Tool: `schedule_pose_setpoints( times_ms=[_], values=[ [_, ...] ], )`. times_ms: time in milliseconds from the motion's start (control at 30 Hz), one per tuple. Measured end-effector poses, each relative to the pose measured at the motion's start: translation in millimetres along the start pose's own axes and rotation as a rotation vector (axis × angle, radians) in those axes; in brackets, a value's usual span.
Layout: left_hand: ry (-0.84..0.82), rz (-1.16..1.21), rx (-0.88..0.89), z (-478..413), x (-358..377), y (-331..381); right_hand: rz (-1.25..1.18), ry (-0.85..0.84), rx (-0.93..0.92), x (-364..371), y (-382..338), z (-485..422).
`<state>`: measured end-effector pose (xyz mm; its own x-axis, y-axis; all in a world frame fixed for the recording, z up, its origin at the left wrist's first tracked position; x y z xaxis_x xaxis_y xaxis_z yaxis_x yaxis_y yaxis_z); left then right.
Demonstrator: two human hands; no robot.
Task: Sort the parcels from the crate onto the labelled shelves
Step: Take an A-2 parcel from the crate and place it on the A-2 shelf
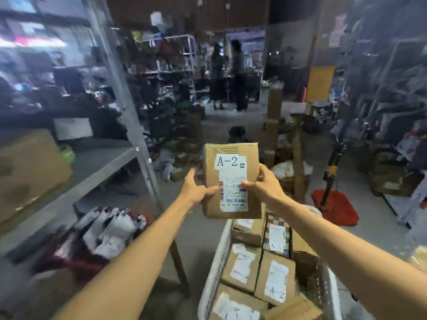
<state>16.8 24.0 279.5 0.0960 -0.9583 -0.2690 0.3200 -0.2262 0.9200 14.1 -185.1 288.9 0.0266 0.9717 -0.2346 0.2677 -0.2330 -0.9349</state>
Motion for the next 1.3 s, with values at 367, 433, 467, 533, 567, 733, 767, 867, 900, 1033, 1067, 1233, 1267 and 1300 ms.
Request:
schedule_pose_setpoints(
  times_ms=[367, 433, 467, 533, 567, 733, 767, 867, 900, 1033, 1067, 1233, 1267, 1300],
  values=[
    [0.335, 0.105, -0.115, 191.5, -198.2, -83.5, -0.062, -0.44, -0.11, 168.4, -106.8, 107.9],
    [0.421, 0.137, -0.11, 235.1, -231.1, -98.6, -0.075, -0.495, -0.154, 198.7, -127.4, 133.9],
    [0.459, 0.133, -0.112, 252.7, -242.7, -104.4, -0.073, -0.519, -0.174, 210.1, -134.3, 146.0],
    [0.516, 0.154, -0.117, 289.7, -264.1, -117.8, -0.087, -0.578, -0.187, 234.6, -146.6, 174.3],
    [0.523, 0.188, -0.12, 307.1, -270.4, -125.0, -0.102, -0.6, -0.188, 244.6, -150.8, 188.4],
    [0.654, 0.241, -0.096, 400.3, -292.9, -162.4, -0.176, -0.695, -0.235, 274.7, -177.1, 266.0],
    [0.695, 0.241, -0.096, 422.3, -298.1, -171.2, -0.194, -0.724, -0.248, 280.8, -183.5, 283.5],
    [0.808, 0.247, -0.13, 485.8, -312.2, -196.1, -0.256, -0.826, -0.291, 300.5, -209.3, 333.2],
    [0.855, 0.254, -0.135, 510.7, -318.5, -202.7, -0.272, -0.876, -0.313, 310.4, -220.3, 351.9],
    [1.037, 0.259, -0.16, 615.5, -344.5, -222.9, -0.353, -1.027, -0.349, 351.8, -267.3, 430.3],
    [1.094, 0.271, -0.165, 645.9, -351.3, -227.3, -0.364, -1.064, -0.37, 363.3, -281.6, 452.8],
    [1.349, 0.298, -0.213, 792.2, -363.8, -244.0, -0.497, -1.268, -0.493, 409.2, -357.3, 569.8],
    [1.408, 0.309, -0.221, 822.0, -361.7, -245.3, -0.534, -1.325, -0.501, 415.9, -370.8, 595.9],
    [1.453, 0.319, -0.227, 844.7, -358.3, -246.5, -0.563, -1.373, -0.503, 420.9, -380.6, 617.5]
  ],
)
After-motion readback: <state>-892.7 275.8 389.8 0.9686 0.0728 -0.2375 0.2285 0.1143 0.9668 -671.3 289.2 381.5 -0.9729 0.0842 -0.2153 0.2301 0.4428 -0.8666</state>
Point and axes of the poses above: each hand's wrist, its own z-axis away from the middle knuckle, its own x-axis out of the palm, y = z × x, the point moved 10 cm from there along -z, towards the middle knuckle, and after that the axes turned 13 degrees about -x, right-handed, at the moved point
